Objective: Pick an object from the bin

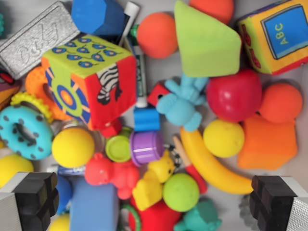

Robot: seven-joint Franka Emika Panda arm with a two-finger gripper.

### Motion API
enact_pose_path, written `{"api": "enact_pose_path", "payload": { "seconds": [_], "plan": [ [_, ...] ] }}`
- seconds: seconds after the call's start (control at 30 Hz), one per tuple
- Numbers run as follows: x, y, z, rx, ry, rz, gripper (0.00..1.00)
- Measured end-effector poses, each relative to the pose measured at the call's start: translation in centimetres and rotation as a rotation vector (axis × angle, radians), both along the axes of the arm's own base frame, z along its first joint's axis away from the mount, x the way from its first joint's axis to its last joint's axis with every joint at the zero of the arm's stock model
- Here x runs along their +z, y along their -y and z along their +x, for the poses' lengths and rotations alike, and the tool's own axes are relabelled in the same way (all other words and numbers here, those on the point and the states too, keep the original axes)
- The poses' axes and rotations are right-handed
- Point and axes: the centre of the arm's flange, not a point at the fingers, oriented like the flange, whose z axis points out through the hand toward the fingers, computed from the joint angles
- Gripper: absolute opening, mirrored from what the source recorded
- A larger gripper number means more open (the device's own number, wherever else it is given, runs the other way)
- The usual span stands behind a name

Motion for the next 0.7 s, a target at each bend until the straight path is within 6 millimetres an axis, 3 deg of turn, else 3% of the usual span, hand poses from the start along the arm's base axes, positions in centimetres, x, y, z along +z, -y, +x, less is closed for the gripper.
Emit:
{"api": "enact_pose_path", "payload": {
  "seconds": [0.7],
  "plan": [
    [-0.56,-0.4,0.12,-0.01,-0.003,0.0,1.0]
  ]
}}
